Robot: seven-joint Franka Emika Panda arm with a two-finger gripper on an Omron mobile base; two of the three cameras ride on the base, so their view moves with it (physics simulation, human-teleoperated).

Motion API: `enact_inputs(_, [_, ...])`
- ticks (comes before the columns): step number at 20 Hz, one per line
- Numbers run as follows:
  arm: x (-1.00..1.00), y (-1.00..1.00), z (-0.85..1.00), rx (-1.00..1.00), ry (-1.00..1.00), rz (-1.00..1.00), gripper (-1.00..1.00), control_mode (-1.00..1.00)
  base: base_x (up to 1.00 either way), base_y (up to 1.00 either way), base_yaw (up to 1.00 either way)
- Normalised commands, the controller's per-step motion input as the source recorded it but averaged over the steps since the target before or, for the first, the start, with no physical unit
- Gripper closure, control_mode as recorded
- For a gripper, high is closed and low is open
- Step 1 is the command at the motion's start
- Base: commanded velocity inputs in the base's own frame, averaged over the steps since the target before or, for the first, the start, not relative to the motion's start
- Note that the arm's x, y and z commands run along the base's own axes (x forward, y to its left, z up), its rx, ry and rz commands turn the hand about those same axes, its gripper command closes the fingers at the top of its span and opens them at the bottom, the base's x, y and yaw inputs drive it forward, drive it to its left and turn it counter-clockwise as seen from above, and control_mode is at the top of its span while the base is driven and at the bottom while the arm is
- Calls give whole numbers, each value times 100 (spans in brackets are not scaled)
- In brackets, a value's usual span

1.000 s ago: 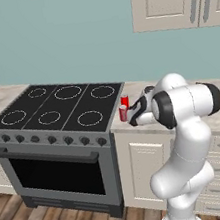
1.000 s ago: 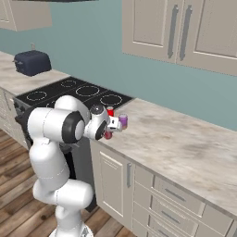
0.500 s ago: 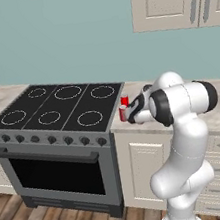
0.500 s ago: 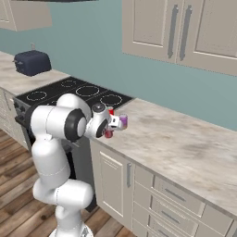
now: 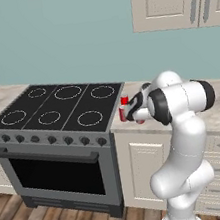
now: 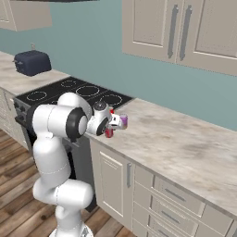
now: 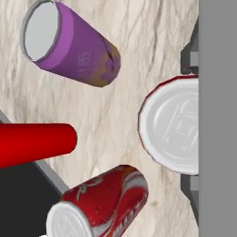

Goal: Four empty soda cans are scattered around the kitchen. Gather all the cans and cluster them next to the stove for recycling.

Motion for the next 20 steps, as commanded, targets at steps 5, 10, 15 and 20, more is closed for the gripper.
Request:
enact_inputs(5, [0,-2,2,0,0,0,-100,-100,0,0,0])
enact_inputs(10, [0,-2,11,-2,-6,0,-100,-100,0,0,0])
enact_inputs(15, [1,0,16,-7,-12,1,-100,-100,0,0,0])
enact_inputs(20, [-20,0,21,-6,-9,0,-100,-100,0,0,0])
